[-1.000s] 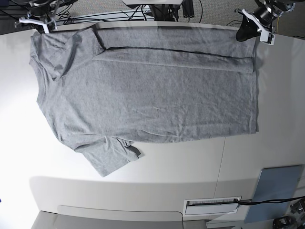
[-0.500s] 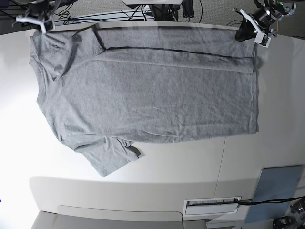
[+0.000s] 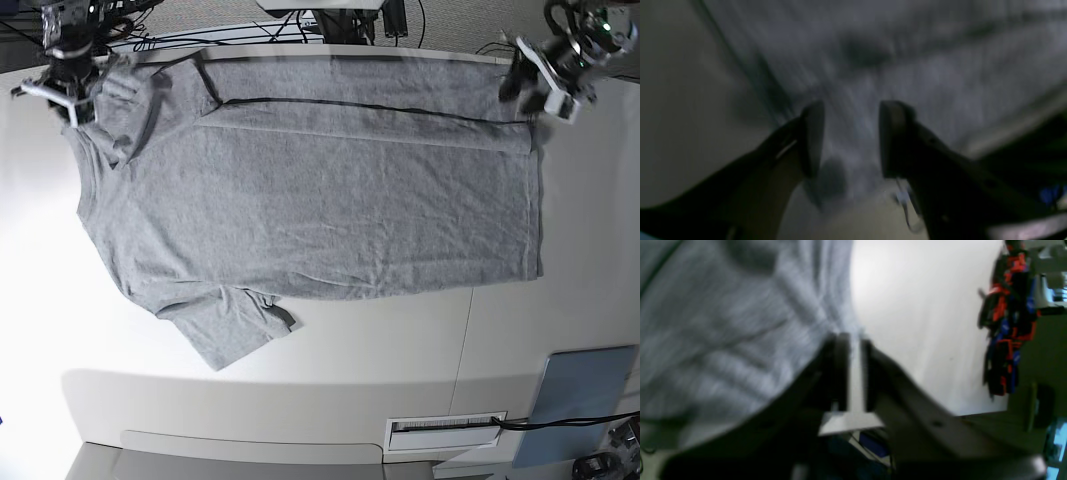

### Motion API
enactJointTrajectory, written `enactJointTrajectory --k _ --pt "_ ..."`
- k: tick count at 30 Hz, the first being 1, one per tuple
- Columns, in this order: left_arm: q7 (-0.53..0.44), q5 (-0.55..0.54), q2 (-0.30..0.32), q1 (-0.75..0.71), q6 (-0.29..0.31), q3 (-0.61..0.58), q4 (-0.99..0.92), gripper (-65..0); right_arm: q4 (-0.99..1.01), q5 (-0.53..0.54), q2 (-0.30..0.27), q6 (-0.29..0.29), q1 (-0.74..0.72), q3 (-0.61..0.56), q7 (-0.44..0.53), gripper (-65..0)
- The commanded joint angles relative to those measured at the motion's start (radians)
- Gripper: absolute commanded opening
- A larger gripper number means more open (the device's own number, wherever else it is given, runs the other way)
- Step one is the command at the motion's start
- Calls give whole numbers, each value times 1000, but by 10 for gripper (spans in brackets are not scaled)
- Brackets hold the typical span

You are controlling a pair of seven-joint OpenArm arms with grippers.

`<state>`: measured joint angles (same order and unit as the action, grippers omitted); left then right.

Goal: Fold the T-shirt properly
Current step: 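Move both grippers along the shirt sides to the hem corners and grasp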

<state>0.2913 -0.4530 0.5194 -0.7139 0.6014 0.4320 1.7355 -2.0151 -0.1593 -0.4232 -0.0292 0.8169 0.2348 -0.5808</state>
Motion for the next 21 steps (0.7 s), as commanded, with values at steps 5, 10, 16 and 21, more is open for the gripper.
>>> enactJointTrajectory --k 5,10,16,21 --pt "-10 -82 76 72 -168 7 32 -366 -14 -18 -25 -16 -83 10 44 -452" --pt "102 -140 78 269 -211 2 -23 -366 -14 -13 -17 -29 -185 9 81 -452" --pt "185 -131 36 493 -209 1 -117 -367 -12 63 -17 77 -305 7 -6 -452" --pt "294 -131 -3 684 -209 0 -246 -366 -11 150 13 179 -355 6 -26 -452"
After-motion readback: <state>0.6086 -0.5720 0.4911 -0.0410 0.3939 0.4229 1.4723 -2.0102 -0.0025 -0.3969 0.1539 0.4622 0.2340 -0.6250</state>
